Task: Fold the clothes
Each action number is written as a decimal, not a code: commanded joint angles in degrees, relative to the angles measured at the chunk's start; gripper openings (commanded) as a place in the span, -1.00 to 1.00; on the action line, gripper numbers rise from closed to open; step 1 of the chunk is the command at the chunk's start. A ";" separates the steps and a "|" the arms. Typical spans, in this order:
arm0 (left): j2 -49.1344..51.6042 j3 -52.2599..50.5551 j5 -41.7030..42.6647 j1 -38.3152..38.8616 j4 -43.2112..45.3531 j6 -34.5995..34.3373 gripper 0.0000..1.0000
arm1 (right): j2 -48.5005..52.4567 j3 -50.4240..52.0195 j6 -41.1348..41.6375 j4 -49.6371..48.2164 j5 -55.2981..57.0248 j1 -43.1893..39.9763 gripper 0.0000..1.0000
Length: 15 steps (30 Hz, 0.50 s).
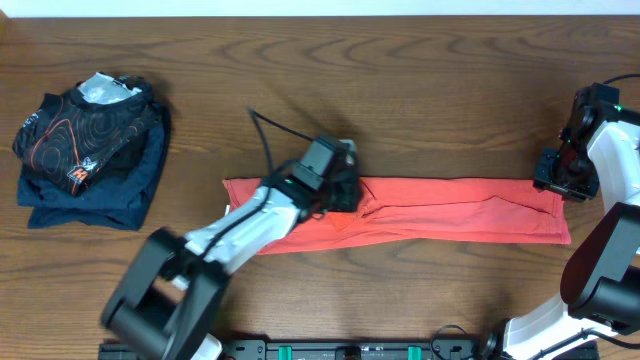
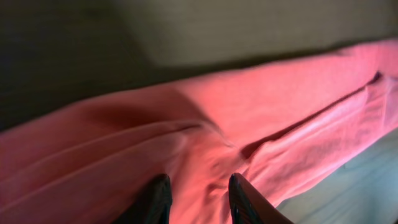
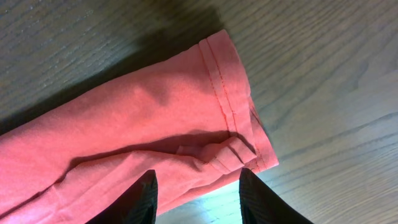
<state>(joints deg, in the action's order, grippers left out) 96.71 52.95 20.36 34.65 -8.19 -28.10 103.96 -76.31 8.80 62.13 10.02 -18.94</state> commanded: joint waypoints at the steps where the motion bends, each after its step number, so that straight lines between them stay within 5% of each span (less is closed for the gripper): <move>1: -8.48 0.66 -4.98 -4.39 -4.13 2.78 -0.35 | -0.72 0.22 0.55 0.00 0.02 -0.55 -0.18; 6: -12.79 0.63 -7.58 -8.26 -10.54 2.78 -0.42 | -0.72 0.22 0.55 -0.15 0.02 -0.55 -0.18; 15: -5.07 -2.16 -7.72 -8.39 -15.39 0.15 -0.46 | -0.72 0.24 0.55 0.09 -0.72 -0.55 -0.18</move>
<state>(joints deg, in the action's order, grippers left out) 89.06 51.90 13.74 26.39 -22.98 -27.20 103.96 -76.27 8.80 62.11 9.89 -18.94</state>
